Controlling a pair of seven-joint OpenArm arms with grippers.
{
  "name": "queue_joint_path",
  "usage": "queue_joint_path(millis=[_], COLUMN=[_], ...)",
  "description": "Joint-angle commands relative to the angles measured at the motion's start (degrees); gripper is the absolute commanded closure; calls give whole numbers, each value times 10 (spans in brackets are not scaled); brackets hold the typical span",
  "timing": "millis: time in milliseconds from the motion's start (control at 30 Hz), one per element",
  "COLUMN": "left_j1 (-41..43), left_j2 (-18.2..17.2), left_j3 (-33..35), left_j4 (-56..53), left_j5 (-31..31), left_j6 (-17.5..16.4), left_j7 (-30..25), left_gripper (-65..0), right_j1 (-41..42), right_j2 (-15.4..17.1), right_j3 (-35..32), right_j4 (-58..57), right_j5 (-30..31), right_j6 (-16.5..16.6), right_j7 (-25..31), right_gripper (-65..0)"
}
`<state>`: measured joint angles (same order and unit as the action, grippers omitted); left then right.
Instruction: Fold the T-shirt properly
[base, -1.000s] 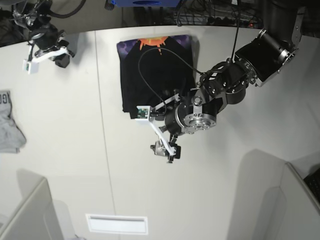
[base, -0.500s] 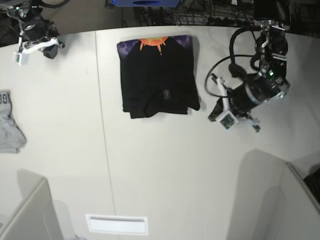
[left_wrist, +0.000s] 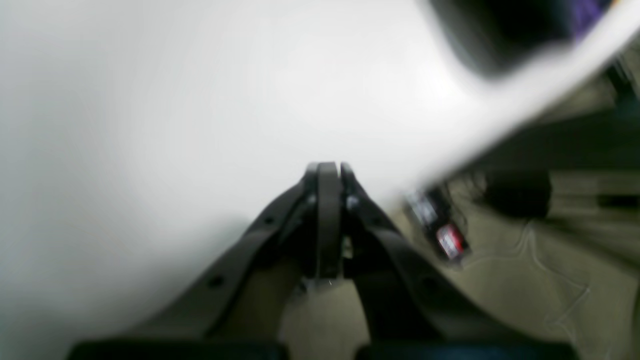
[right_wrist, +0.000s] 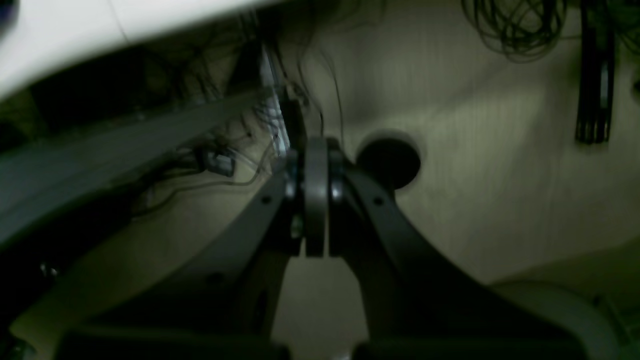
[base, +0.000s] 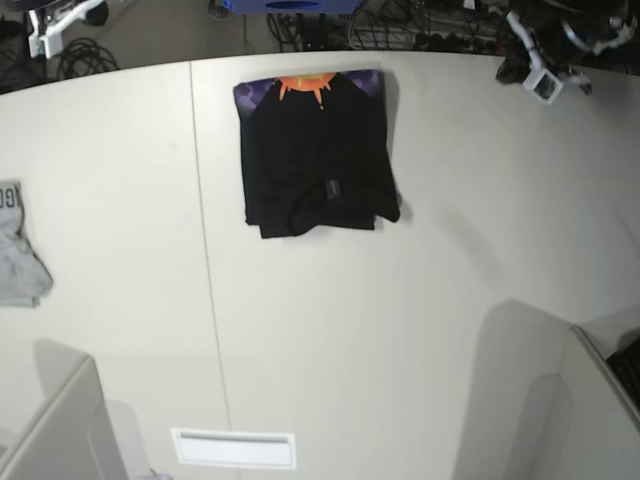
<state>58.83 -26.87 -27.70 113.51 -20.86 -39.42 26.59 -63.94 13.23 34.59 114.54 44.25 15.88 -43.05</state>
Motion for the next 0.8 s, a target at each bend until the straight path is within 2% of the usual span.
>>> queue_joint_path(millis=[0, 67, 133, 200, 300, 467, 567, 633, 700, 767], left_j1=[35, 81, 90, 80, 15, -94, -186, -262, -345, -401], left_j2=[5, 40, 92, 129, 165, 185, 182, 181, 167, 158], left_j3=[-5, -4, -4, -6, 19, 52, 65, 72, 88, 122], left_j4=[6, -6, -38, -98, -225, -466, -653, -799, -957, -1065], left_j5=[25, 96, 162, 206, 263, 295, 299, 300, 300, 300], left_j6=[-6, -6, -6, -6, -6, -6, -6, -6, -6, -6], left_j7=[-19, -37, -55, -76, -134, -242, -349, -427, -505, -567], left_gripper=[0, 0, 0, 0, 0, 0, 0, 0, 0, 0], right_j1=[-23, -36, -28, 10, 91, 183, 235, 269, 323, 376], right_j2=[4, 20, 38, 43, 47, 46, 41, 21, -10, -45], right_j3=[-18, -60, -134, -203, -301, -407, -468, -502, -528, -543], right_j4=[-1, -21, -58, -100, -207, -383, -496, -583, -712, -845], right_j5=[7, -2, -53, -116, -194, -227, -227, -229, -229, -229], right_j6=[4, 4, 4, 4, 4, 3, 3, 3, 3, 3], right_j7=[0, 0, 6, 6, 14, 106, 174, 227, 306, 384], right_gripper=[0, 0, 0, 0, 0, 0, 0, 0, 0, 0])
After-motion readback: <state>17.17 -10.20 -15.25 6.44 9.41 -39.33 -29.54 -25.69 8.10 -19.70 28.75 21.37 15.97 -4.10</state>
